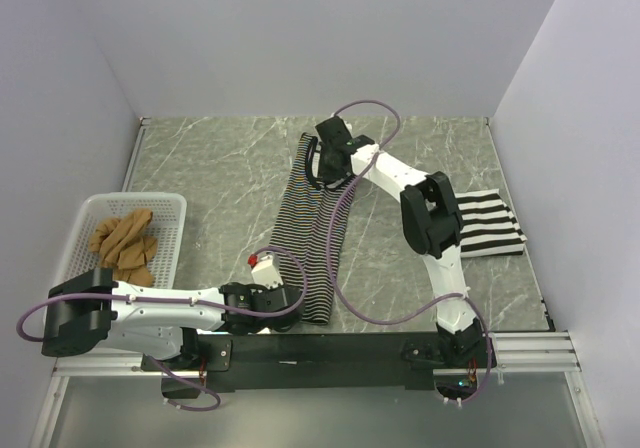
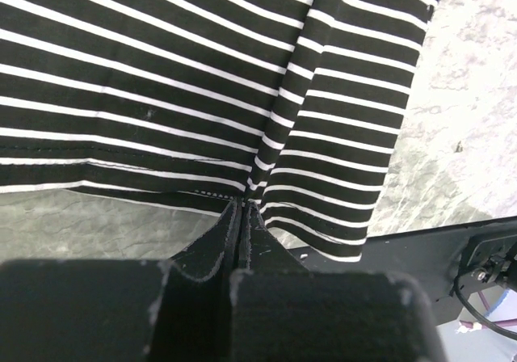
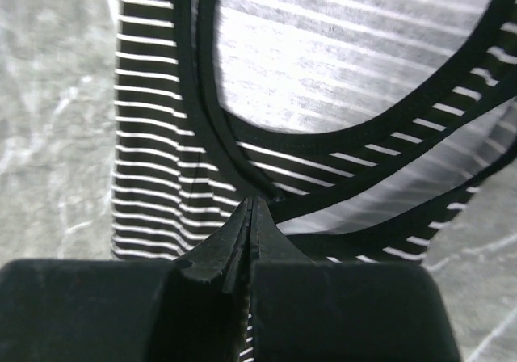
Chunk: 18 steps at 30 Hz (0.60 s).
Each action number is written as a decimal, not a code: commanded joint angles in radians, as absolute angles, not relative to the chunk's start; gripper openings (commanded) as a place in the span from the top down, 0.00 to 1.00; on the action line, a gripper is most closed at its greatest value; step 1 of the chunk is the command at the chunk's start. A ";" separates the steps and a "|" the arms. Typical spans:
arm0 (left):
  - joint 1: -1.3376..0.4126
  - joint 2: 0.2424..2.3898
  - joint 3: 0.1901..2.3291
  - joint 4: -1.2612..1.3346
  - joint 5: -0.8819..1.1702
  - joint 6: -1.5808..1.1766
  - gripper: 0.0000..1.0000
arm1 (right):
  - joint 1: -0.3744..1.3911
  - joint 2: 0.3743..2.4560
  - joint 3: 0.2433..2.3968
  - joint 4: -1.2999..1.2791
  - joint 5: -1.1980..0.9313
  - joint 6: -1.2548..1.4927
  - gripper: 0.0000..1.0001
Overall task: Fold and stack the tank tops
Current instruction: Fold the tank top
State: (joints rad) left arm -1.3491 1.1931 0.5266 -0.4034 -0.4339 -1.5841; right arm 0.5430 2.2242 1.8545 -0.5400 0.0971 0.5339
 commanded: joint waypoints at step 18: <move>-1.344 1.177 0.644 -0.557 -0.454 -1.540 0.75 | 0.534 2.152 1.878 -0.514 0.225 0.454 0.51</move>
